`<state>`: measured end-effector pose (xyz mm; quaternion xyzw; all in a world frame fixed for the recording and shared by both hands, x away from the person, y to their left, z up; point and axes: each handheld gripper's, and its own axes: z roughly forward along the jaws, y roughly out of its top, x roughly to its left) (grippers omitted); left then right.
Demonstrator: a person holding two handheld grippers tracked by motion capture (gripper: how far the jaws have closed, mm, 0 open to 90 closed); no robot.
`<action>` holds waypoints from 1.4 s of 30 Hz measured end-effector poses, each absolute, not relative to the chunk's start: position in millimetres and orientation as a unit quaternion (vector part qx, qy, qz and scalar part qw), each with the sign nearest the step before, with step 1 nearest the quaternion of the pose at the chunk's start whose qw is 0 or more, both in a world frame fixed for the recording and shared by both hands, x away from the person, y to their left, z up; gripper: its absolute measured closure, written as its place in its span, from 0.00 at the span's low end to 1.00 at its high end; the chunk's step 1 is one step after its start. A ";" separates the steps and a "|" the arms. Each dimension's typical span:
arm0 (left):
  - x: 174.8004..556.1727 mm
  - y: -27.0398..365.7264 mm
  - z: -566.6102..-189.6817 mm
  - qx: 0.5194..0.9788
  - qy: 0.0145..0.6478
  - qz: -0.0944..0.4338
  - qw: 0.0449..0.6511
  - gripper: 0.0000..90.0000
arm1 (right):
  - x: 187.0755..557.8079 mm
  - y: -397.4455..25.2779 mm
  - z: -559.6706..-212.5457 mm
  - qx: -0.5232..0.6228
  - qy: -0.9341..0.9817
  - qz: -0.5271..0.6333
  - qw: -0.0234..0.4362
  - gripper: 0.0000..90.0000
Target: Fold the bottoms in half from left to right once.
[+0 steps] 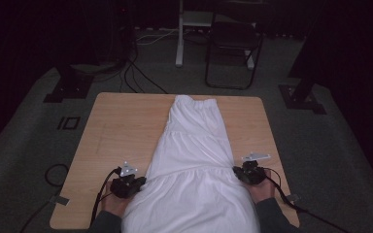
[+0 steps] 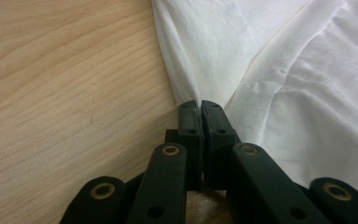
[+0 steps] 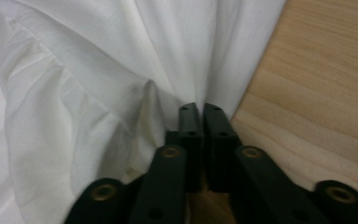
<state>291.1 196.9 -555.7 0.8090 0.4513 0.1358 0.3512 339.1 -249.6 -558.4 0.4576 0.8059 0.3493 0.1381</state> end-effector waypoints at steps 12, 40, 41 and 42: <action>295.8 195.6 -559.6 0.800 0.451 0.144 0.369 0.95 | 419.0 -229.9 -524.9 0.447 0.774 0.428 0.133 0.58; 317.7 180.9 -527.6 0.797 0.430 0.163 0.392 0.60 | 457.6 -234.5 -560.9 0.516 0.747 0.375 0.187 0.93; 325.7 176.2 -519.0 0.795 0.426 0.171 0.397 0.58 | 457.9 -234.1 -560.4 0.516 0.748 0.373 0.187 0.93; 335.1 170.1 -511.4 0.795 0.421 0.180 0.398 0.57 | 458.1 -233.7 -560.3 0.515 0.750 0.371 0.188 0.93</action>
